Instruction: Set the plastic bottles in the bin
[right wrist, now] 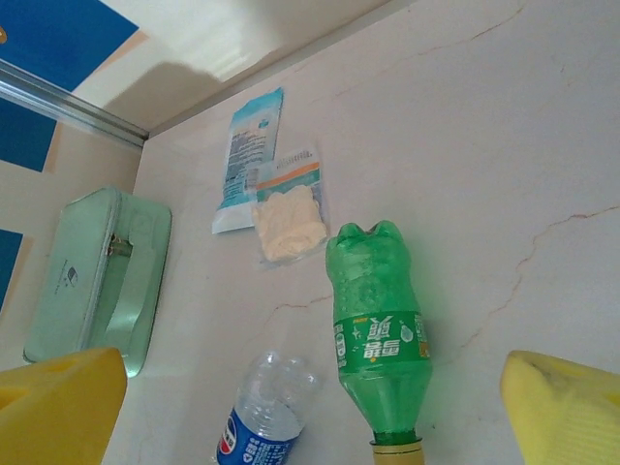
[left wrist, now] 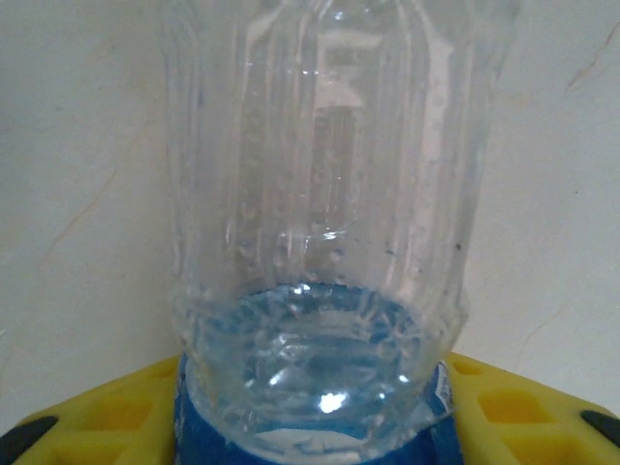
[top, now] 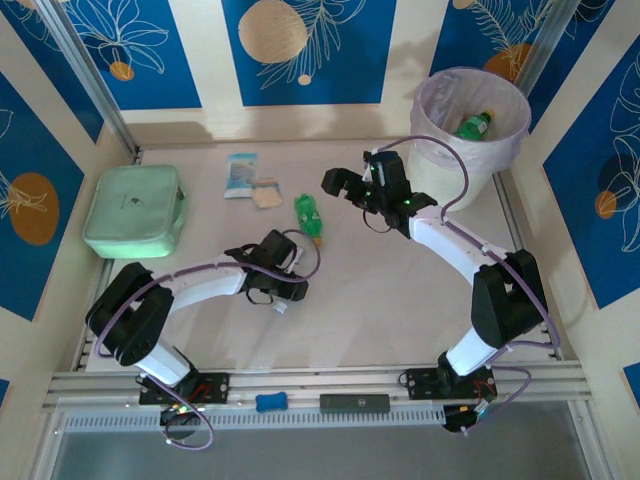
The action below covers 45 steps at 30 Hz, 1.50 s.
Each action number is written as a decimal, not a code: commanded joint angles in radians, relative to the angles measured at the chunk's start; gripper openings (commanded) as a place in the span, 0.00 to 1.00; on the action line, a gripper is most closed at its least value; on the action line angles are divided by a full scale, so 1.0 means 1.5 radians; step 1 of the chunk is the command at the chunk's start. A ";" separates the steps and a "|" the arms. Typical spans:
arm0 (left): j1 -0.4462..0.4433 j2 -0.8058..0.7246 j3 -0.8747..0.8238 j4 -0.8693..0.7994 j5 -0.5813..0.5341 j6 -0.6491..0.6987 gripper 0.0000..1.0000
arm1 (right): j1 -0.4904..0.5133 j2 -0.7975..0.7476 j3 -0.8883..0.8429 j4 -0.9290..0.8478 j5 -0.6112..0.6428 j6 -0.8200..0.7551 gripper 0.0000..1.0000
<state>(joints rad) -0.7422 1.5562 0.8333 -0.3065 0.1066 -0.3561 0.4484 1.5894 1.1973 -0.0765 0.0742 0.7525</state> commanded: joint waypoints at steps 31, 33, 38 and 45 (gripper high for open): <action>0.091 -0.108 0.011 0.379 0.075 -0.134 0.44 | 0.036 0.083 -0.013 0.274 -0.369 0.057 0.87; 0.091 -0.112 0.008 0.379 0.074 -0.135 0.44 | 0.040 0.091 -0.008 0.274 -0.373 0.060 0.85; 0.091 -0.118 0.009 0.377 0.075 -0.131 0.44 | 0.045 0.106 -0.004 0.276 -0.386 0.074 0.79; 0.093 -0.115 0.015 0.376 0.081 -0.126 0.48 | 0.043 0.112 0.002 0.269 -0.390 0.071 0.55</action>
<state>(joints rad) -0.6075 1.3907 0.8291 0.2195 0.1944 -0.5491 0.5102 1.7527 1.1694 0.3237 -0.4789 0.8333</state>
